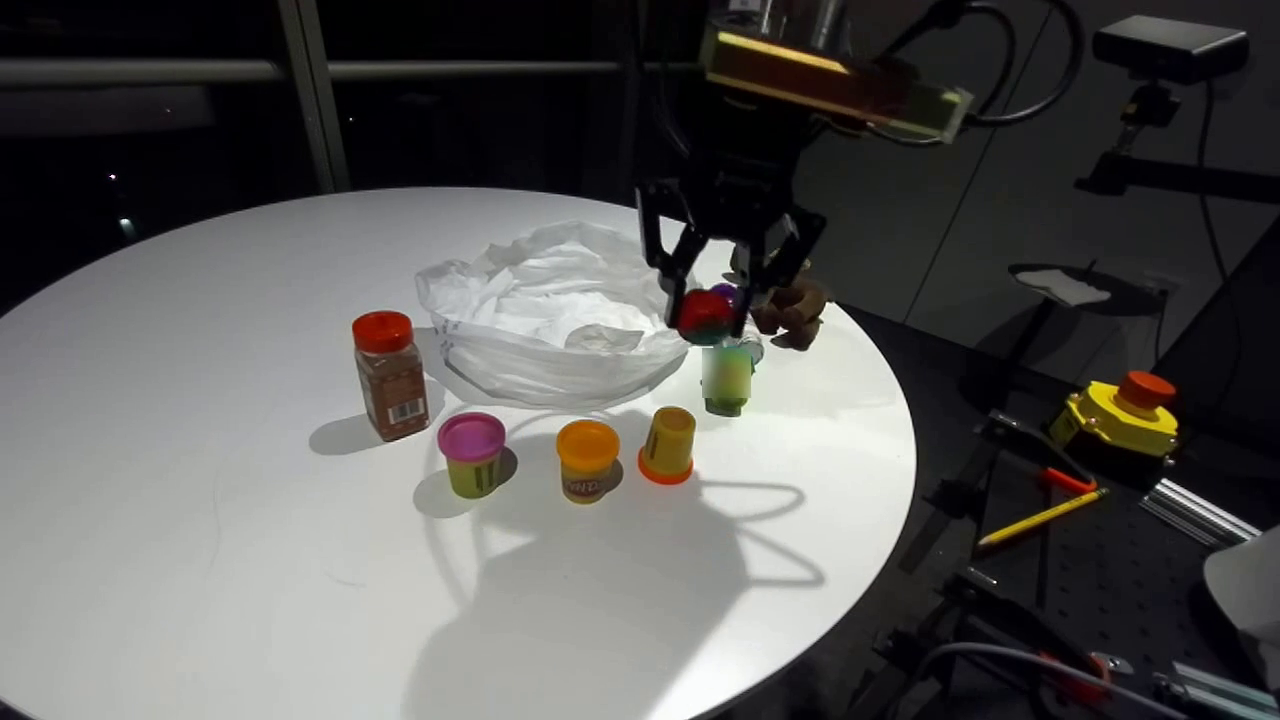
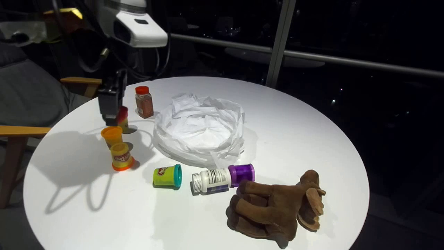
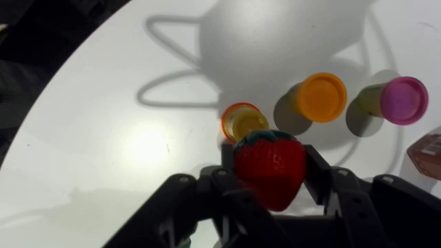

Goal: Remove the things from the plastic bag and put them on the table

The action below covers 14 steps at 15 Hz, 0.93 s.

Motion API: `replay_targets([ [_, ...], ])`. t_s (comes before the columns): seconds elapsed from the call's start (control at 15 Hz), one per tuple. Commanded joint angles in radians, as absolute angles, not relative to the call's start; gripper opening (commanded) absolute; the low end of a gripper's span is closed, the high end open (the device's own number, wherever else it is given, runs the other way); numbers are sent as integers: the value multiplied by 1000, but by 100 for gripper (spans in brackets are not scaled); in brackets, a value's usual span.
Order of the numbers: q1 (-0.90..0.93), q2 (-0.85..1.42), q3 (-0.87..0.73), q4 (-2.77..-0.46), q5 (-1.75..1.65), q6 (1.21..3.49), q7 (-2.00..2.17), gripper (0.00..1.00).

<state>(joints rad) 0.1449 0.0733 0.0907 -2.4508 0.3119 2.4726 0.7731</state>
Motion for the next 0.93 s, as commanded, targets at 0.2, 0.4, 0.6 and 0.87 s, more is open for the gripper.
replay_targets([
  [0.2, 157, 73, 96, -2584, 101, 2552, 818, 20],
  [0.4, 151, 152, 95, -2573, 91, 2639, 760, 20],
  [0.6, 162, 234, 79, -2548, 62, 2754, 736, 20],
  [0.87, 203, 322, 20, -2523, -8, 2824, 751, 20],
])
